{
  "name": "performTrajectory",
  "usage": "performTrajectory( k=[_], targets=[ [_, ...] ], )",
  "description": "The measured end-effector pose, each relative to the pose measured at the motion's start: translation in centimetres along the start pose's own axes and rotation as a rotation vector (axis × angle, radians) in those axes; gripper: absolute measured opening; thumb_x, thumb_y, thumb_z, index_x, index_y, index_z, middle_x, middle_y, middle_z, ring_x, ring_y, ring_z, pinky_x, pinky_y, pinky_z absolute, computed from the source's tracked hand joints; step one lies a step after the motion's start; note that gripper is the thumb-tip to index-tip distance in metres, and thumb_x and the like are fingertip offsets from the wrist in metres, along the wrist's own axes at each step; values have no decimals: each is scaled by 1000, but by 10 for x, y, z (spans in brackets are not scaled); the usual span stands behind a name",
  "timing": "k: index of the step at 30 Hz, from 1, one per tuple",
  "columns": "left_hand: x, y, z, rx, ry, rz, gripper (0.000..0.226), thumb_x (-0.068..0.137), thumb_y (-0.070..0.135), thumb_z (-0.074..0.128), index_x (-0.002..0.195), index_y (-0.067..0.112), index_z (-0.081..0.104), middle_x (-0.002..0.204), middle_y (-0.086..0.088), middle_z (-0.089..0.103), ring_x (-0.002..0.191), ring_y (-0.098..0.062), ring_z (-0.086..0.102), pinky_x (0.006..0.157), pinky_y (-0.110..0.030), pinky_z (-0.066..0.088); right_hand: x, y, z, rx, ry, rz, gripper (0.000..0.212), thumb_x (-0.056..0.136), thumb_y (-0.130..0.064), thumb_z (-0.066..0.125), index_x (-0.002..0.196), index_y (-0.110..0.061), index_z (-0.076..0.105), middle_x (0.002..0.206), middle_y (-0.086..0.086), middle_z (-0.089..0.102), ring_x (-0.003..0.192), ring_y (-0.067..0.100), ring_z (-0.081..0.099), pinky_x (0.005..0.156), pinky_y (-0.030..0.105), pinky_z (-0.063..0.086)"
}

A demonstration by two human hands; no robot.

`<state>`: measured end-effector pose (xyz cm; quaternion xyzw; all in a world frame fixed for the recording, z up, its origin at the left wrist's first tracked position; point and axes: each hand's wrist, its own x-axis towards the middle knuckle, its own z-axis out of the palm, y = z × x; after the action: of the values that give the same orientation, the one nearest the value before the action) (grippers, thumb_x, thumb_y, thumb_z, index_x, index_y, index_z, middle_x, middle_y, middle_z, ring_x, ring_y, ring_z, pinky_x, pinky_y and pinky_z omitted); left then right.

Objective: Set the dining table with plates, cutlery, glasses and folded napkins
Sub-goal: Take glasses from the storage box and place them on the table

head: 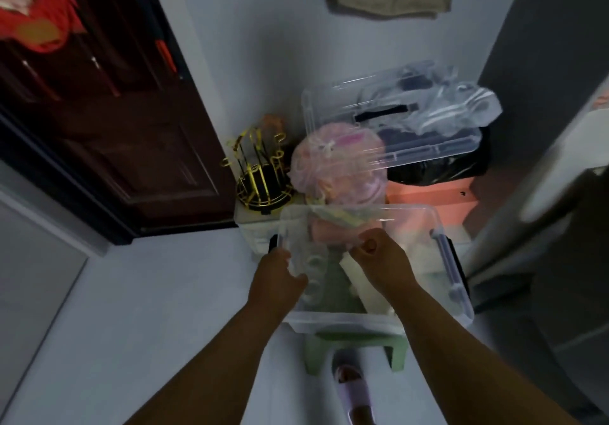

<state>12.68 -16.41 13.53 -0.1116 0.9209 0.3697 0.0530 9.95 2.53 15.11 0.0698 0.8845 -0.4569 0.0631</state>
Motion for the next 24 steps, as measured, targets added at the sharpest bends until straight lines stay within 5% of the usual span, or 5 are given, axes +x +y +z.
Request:
performTrajectory(
  k=[9, 14, 17, 20, 24],
  targets=[
    [68, -22, 80, 217, -147, -43, 62, 80, 20, 70, 134, 8, 42, 130, -10, 48, 121, -24, 47, 99, -30, 41, 93, 46, 36, -155, -189, -35, 40, 83, -31, 71, 115, -13, 54, 97, -5, 55, 92, 15, 56, 73, 21, 37],
    [90, -49, 119, 290, -137, -55, 71, 76, 26, 76, 136, 9, 41, 131, -8, 50, 122, -22, 48, 99, -29, 46, 141, 60, 63, -198, -406, -137, 45, 86, -23, 68, 126, -8, 52, 111, -5, 54, 105, 8, 50, 82, 9, 31],
    [100, -61, 135, 406, -192, -89, 86, 81, 32, 72, 147, 6, 24, 149, -13, 35, 140, -29, 29, 112, -34, 36, 170, 75, 88, -292, -555, -184, 58, 85, -24, 69, 136, -8, 46, 134, 8, 52, 126, 24, 48, 104, 25, 35],
    [106, -68, 142, 468, -247, -154, 96, 84, 34, 70, 151, 6, 7, 157, -14, 19, 145, -31, 15, 116, -36, 26, 195, 85, 113, -437, -666, -278, 65, 81, -25, 73, 137, -13, 43, 134, 6, 52, 125, 24, 49, 105, 33, 38],
    [109, -85, 161, 577, -240, -120, 105, 61, 35, 89, 142, -5, 35, 137, -24, 50, 129, -40, 47, 104, -43, 42, 219, 109, 147, -616, -728, -404, 87, 71, -32, 81, 143, -26, 33, 144, -2, 43, 131, 23, 44, 107, 41, 39]
  ],
)
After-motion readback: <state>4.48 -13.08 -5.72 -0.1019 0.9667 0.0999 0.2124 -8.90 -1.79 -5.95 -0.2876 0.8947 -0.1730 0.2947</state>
